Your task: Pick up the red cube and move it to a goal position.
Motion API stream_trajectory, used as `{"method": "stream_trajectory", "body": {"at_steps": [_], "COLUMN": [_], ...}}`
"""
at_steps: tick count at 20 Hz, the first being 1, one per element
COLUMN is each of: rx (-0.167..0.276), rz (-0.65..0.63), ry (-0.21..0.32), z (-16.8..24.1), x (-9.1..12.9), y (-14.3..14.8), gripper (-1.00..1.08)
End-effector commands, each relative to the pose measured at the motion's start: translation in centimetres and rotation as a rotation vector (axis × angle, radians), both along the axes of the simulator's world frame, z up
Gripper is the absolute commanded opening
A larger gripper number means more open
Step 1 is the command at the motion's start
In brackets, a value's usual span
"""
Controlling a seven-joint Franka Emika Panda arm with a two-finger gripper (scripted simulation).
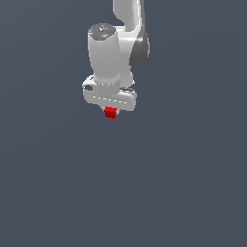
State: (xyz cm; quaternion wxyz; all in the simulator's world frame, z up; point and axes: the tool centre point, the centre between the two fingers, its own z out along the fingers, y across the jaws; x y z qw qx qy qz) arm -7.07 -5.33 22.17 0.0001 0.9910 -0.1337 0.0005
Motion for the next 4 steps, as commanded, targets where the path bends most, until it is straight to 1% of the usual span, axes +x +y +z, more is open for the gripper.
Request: {"method": "stream_trajectory", "body": {"at_steps": [1, 4], "rx": [0.0, 0.0], "rz": [0.0, 0.0], "ry": [0.001, 0.001], "z": [0.61, 0.79], "x": [0.1, 0.18], "y": [-0.02, -0.01], "gripper": [-1.0, -1.0]}}
